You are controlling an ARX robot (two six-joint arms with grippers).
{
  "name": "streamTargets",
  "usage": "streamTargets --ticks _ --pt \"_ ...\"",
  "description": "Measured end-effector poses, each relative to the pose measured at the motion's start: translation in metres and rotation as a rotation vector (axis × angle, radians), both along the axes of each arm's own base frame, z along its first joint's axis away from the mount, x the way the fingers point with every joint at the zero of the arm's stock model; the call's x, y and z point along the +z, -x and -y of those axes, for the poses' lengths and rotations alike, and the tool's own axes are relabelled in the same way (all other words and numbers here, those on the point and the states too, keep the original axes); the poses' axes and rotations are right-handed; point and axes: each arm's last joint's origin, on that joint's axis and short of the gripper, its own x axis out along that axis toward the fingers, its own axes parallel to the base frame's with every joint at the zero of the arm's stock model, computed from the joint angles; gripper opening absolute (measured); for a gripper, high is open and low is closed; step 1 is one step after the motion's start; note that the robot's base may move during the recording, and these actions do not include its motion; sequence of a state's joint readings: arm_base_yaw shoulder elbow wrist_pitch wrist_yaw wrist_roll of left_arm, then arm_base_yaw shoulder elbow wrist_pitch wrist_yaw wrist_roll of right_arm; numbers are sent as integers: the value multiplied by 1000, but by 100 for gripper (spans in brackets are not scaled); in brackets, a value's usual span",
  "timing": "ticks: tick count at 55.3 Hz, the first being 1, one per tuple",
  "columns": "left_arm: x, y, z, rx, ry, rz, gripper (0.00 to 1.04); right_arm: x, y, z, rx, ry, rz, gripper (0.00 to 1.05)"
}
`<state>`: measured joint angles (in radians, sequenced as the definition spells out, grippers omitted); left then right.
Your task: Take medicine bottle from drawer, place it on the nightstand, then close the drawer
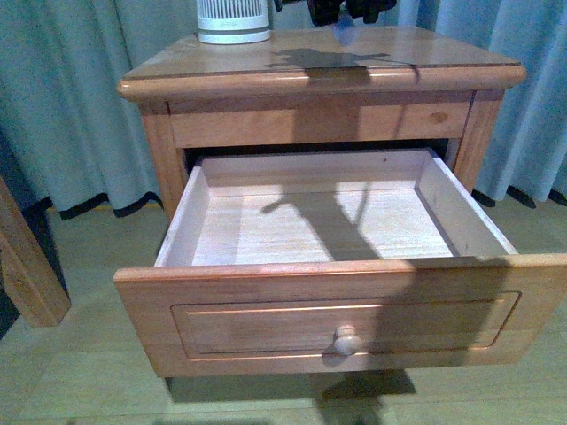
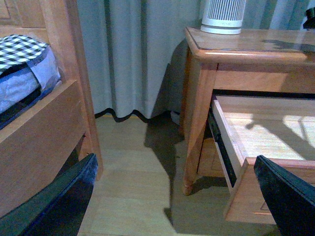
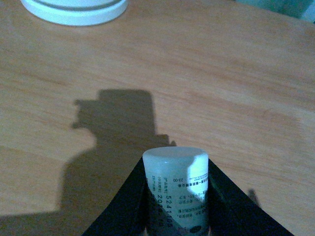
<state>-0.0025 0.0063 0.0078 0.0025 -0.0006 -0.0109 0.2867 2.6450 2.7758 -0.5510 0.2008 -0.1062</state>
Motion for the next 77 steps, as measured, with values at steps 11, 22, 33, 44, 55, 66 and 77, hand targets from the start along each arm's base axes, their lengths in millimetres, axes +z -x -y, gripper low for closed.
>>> streamTargets --ticks 11,22,33,44,55,66,77 --pt "0 0 0 0 0 0 98 15 -4 -1 -33 -29 130 71" --pt "0 0 0 0 0 0 98 64 25 0 24 -138 307 99" --pt "0 0 0 0 0 0 98 117 132 14 165 -294 331 96" --pt "0 0 0 0 0 0 98 79 243 46 178 -349 168 63" --pt "0 0 0 0 0 0 98 -4 313 73 80 -376 -33 28" --pt "0 0 0 0 0 0 98 -87 348 80 -12 -307 -103 3" --pt "0 0 0 0 0 0 98 -152 340 82 -22 -208 -80 3"
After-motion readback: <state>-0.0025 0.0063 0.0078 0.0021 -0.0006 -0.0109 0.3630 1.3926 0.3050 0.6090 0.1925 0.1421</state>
